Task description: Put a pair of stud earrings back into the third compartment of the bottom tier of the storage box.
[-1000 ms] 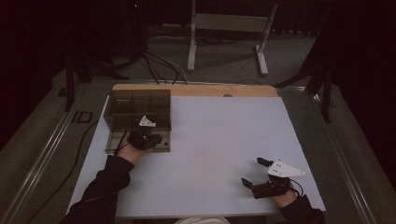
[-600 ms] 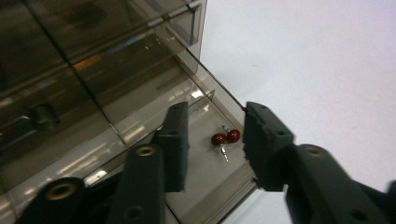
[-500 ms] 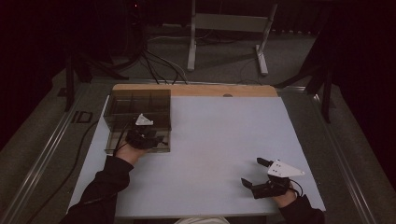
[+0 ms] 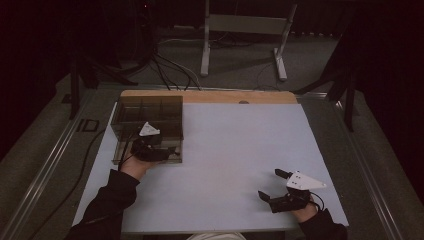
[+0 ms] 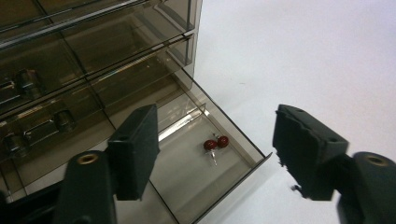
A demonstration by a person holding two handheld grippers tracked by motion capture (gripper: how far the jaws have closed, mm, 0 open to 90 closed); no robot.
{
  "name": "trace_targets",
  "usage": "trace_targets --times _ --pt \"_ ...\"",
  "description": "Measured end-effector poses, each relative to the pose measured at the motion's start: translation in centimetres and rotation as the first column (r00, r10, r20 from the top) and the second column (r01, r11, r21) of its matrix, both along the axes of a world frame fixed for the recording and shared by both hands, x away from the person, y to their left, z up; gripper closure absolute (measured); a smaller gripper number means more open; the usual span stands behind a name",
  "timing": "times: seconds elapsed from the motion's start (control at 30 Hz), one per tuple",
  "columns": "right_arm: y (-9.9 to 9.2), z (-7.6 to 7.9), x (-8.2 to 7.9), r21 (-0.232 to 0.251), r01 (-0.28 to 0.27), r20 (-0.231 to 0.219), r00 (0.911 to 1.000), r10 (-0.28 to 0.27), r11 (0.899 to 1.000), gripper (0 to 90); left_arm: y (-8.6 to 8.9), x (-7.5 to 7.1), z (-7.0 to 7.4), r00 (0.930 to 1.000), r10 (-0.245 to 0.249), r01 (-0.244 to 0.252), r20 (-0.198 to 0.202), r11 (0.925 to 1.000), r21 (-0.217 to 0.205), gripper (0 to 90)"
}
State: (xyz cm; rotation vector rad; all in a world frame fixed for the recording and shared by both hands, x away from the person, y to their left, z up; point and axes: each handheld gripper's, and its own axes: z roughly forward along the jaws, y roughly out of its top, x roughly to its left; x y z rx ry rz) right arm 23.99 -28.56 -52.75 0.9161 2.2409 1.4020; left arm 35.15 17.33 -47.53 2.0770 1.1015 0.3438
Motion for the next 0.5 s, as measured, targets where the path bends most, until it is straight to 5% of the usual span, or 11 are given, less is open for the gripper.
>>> trace_targets --times 0.23,0.5 --pt "0.0 0.0 0.0 0.001 0.001 0.001 1.0 -0.001 1.0 0.1 0.1 -0.6 0.2 0.9997 0.019 -0.019 0.016 0.9996 0.021 19.6" --pt "0.0 0.1 0.0 0.003 0.001 0.005 1.0 -0.001 1.0 0.1 0.6 -1.1 0.7 0.9988 0.025 -0.024 0.043 0.9997 -0.008 16.2"
